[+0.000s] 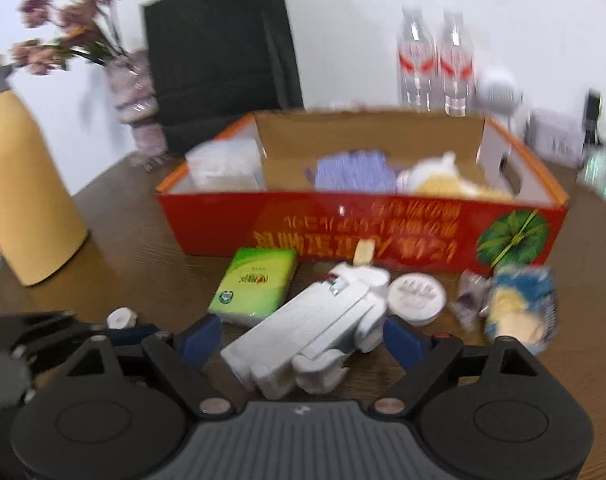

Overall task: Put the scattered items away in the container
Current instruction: 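Grasp the clear wrapper with the left tool while the right tool grasps the white device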

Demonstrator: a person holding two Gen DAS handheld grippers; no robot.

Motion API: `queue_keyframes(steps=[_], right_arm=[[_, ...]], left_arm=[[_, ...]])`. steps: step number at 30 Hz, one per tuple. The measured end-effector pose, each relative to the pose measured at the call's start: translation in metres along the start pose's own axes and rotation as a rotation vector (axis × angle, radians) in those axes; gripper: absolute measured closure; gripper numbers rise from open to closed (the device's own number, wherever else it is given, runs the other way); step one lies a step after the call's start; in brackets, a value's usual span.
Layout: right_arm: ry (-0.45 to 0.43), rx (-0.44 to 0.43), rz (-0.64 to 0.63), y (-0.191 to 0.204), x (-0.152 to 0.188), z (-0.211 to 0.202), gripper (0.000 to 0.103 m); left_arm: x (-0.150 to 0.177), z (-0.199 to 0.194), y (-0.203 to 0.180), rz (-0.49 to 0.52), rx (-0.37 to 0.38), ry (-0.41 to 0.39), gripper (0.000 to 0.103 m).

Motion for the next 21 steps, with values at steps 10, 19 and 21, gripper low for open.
queue_keyframes(steps=[10,19,21], right_arm=[[0.006,-0.013,-0.089,-0.028,0.035,-0.034,0.044],[-0.012,0.072,-0.128,-0.037,0.053,-0.043,0.049],[-0.026,0.082,-0.127,-0.038,0.052,-0.042,0.05]], left_arm=[[0.001,-0.005,0.012,-0.085,0.005,-0.002,0.086],[0.002,-0.005,-0.003,-0.014,0.015,-0.012,0.086],[0.002,-0.009,-0.004,-0.026,-0.01,-0.011,0.089]])
Point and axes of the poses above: each gripper's, at about its wrist camera, not at the fingertips, and z roughly the way its jaws point, y to its left, x to its underside, the point moved 8 cm from there along z, roughly the way its jaws point
